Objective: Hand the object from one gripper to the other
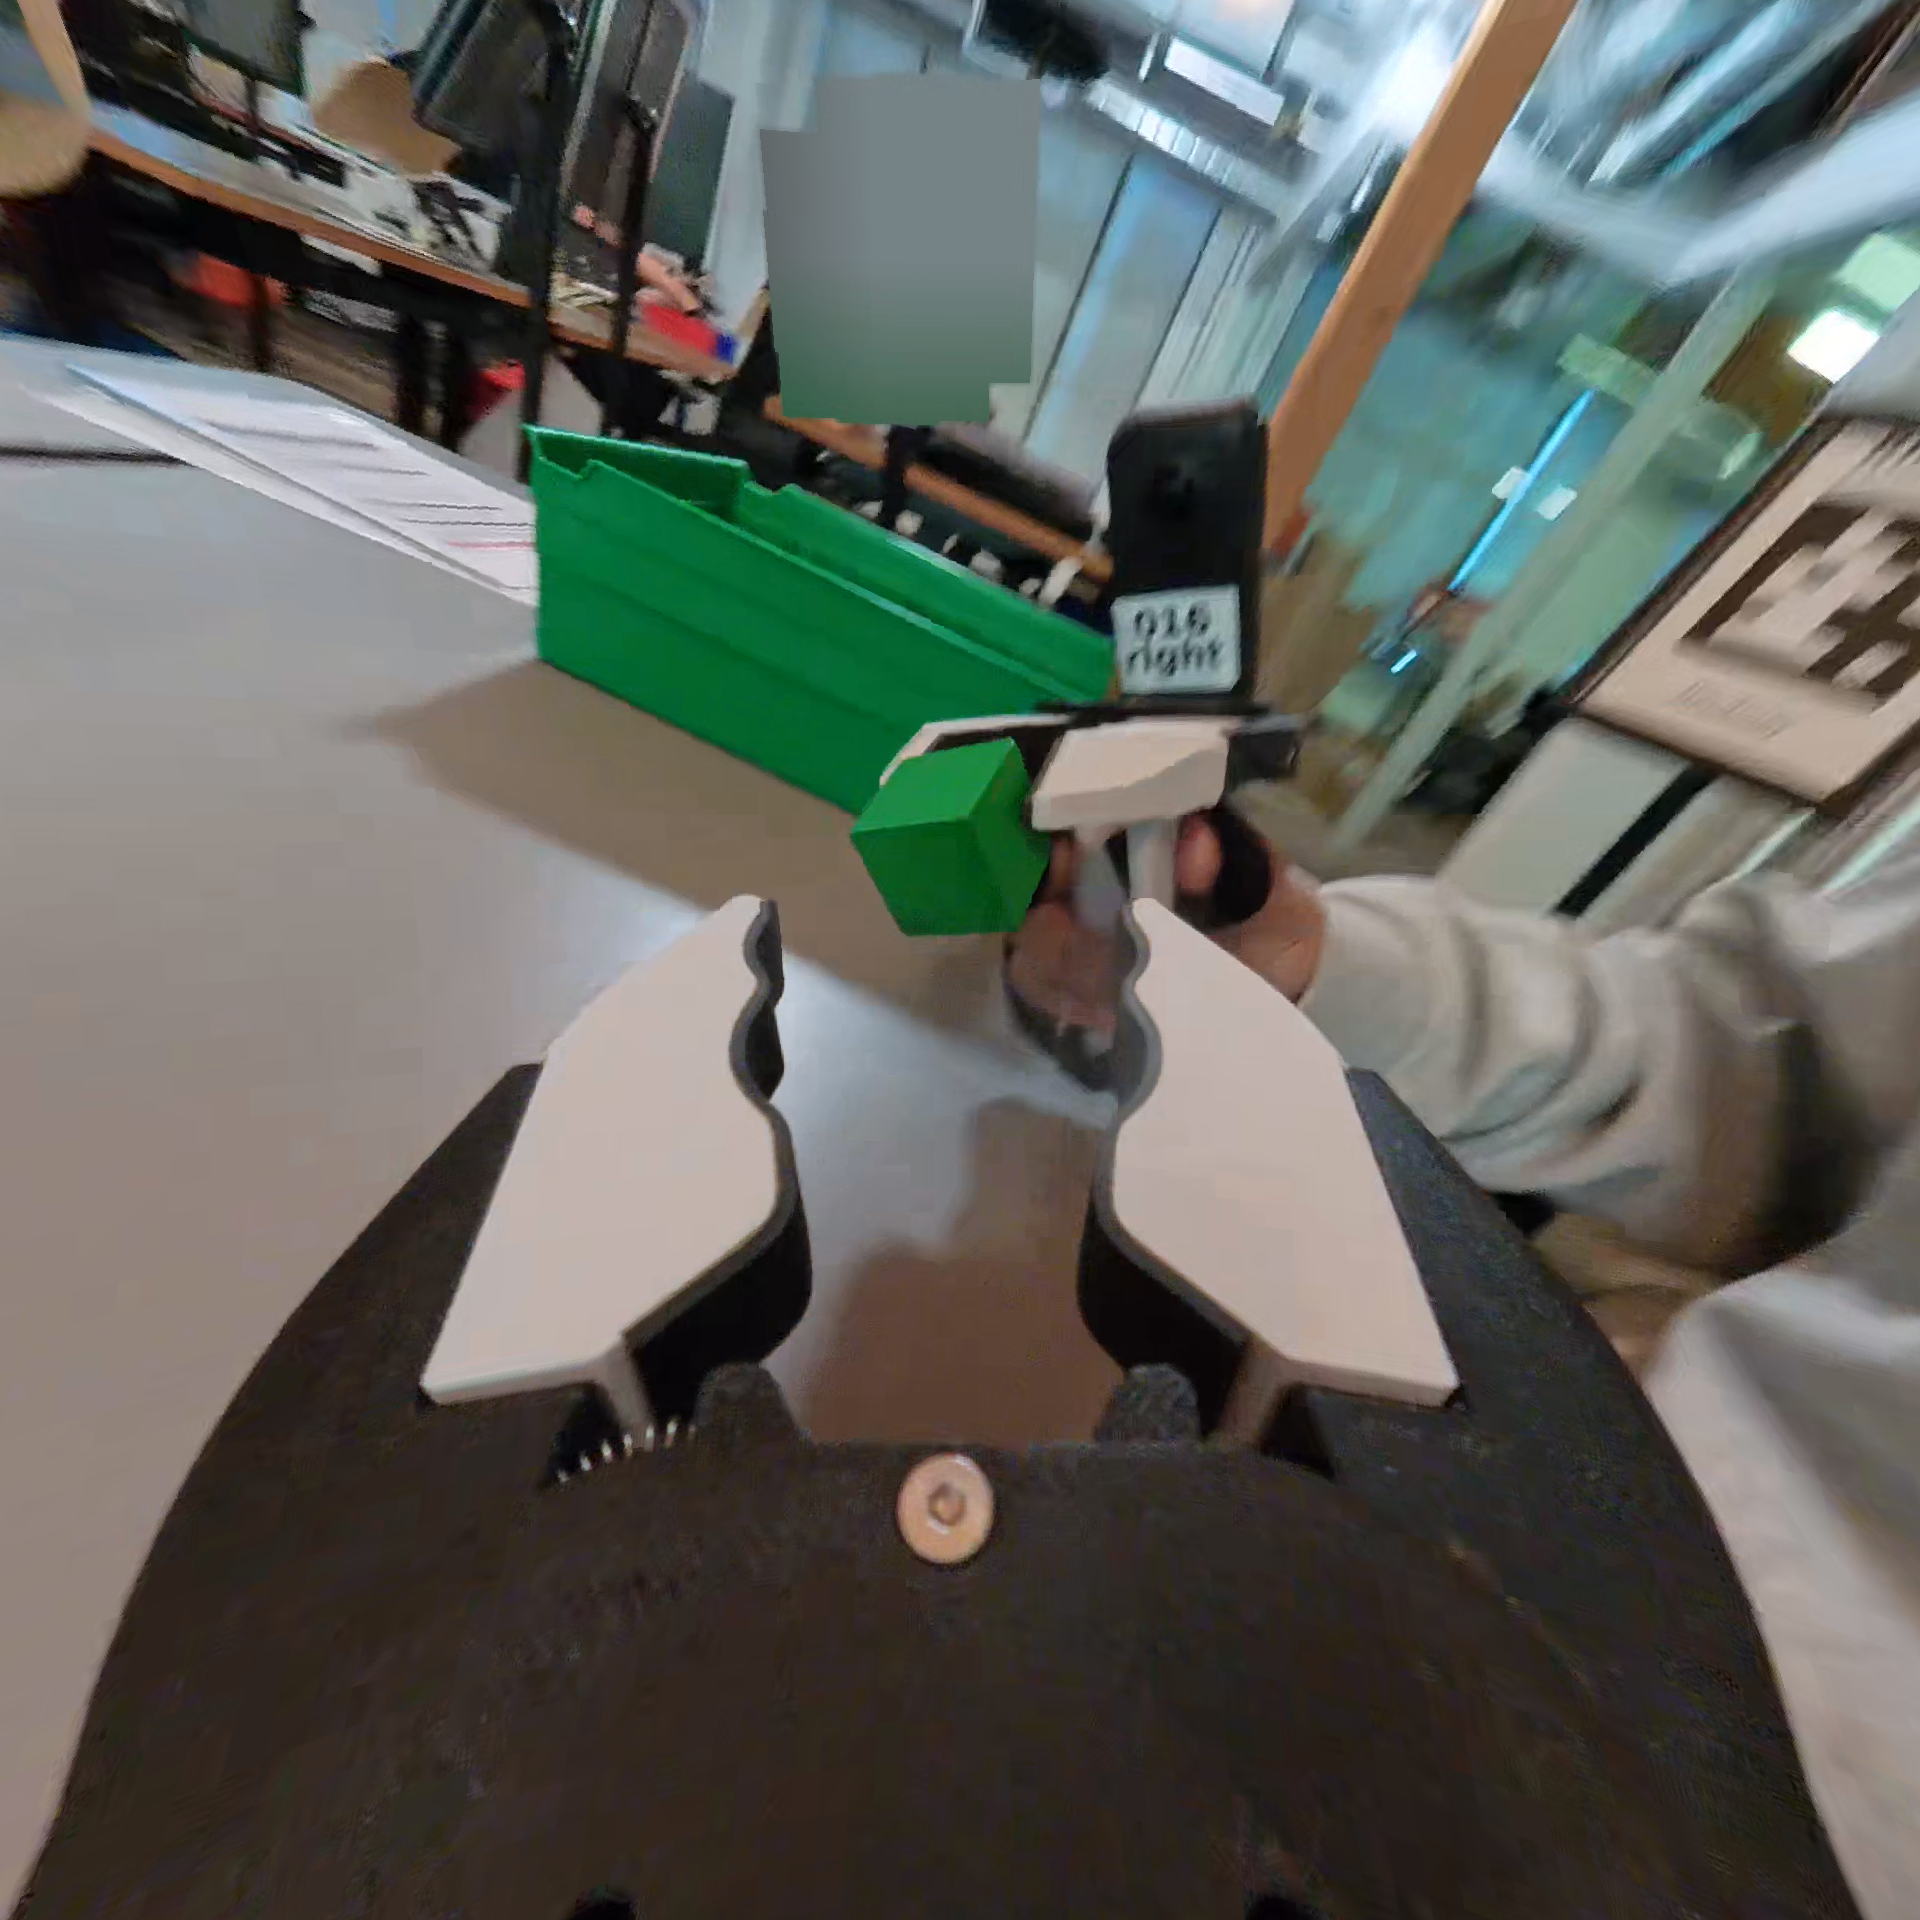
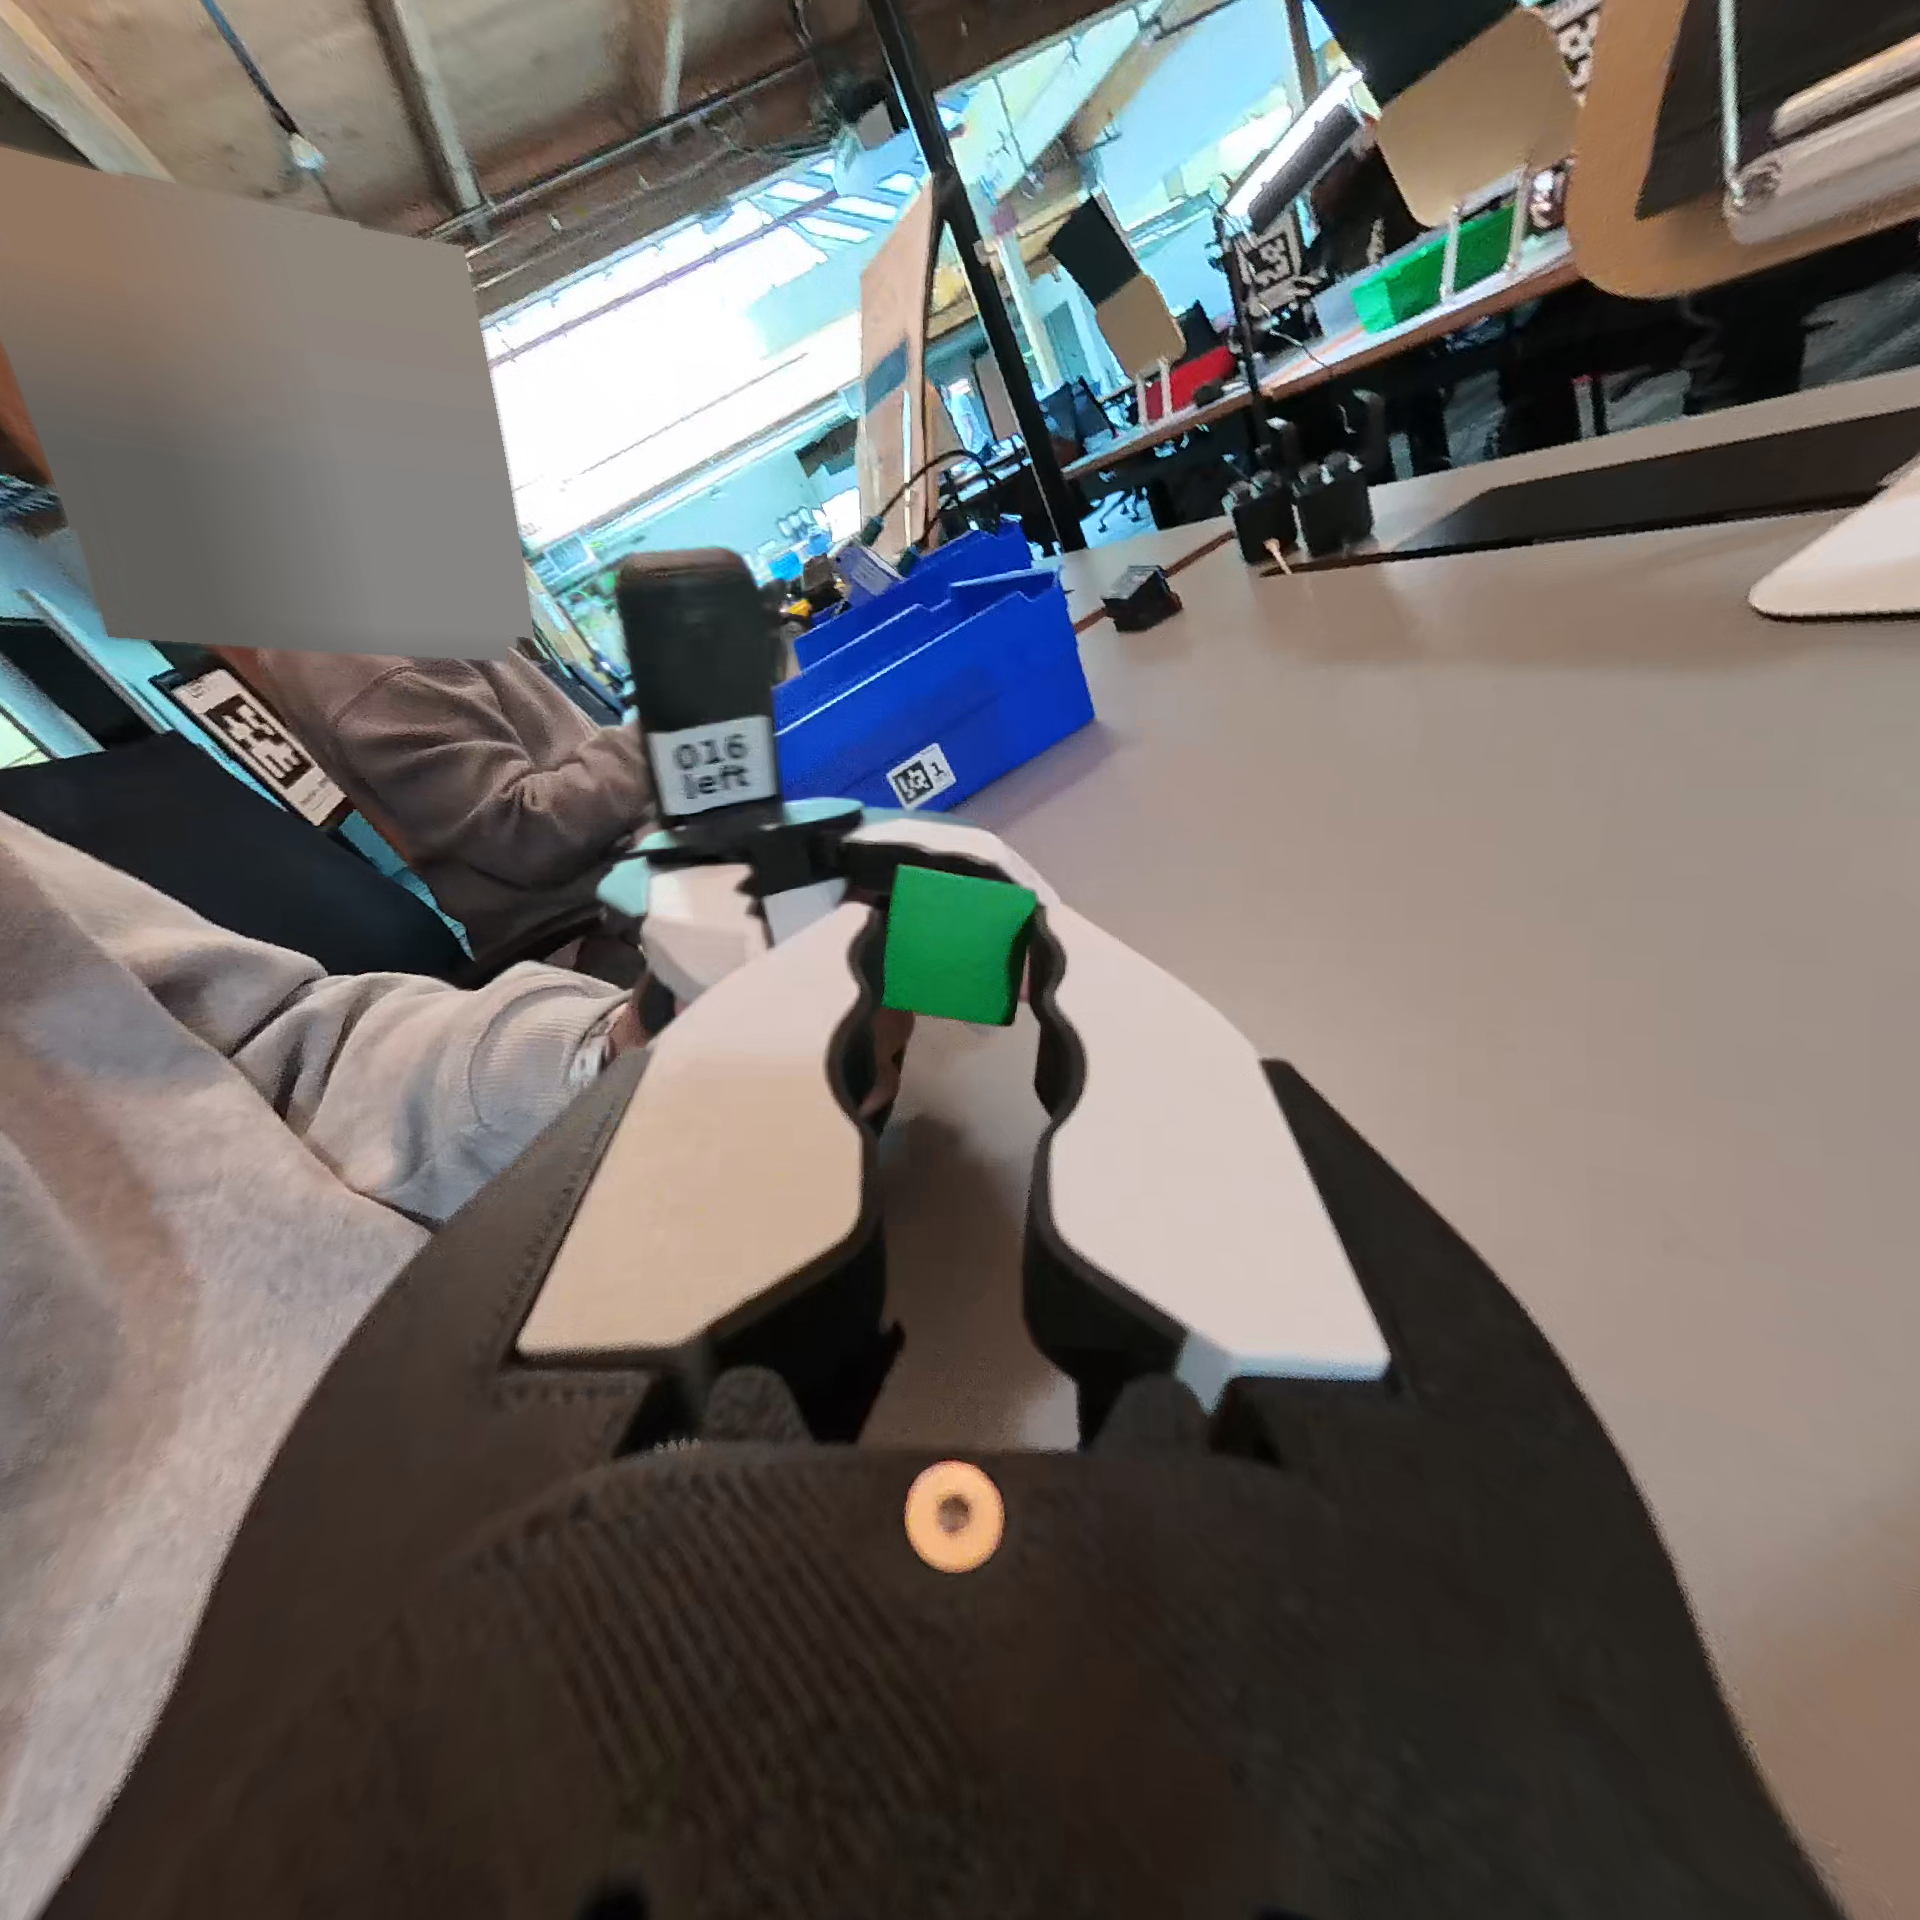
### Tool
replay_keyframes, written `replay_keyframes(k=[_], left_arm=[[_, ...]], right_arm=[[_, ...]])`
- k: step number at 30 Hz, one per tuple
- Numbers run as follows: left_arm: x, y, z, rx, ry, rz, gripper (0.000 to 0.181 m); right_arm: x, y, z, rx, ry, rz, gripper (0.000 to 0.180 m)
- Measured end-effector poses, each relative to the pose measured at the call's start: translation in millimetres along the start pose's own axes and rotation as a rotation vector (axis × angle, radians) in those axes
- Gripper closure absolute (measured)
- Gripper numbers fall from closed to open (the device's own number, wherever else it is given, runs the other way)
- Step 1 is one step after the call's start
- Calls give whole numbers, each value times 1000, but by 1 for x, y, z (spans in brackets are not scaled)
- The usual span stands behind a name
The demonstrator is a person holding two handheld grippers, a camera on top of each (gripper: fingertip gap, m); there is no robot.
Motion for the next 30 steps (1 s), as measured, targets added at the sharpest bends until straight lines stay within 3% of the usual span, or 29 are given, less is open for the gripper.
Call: replay_keyframes(k=[4, 10, 26, 30], left_arm=[[-1, -5, -4, 113, 142, -191, 126], [3, -2, -2, 96, 236, -236, 140], [-3, -3, -7, 134, 283, -331, 155], [-4, -2, -7, 131, 298, -376, 155]], right_arm=[[-6, 2, 4, -9, -36, -54, 153], [-15, 4, 9, -8, -65, -120, 153], [-18, 2, 8, 24, -78, -123, 152], [-15, 0, 5, 27, -47, -154, 136]])
Point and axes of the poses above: each gripper's, where its closed fingertips meet, z out along the fingers, y out of its underside, x = y × z across the jaws, the point moved 7 cm from there along -z, back along the fingers, and after that the axes turned 5 degrees about z, right-handed, at the moved point
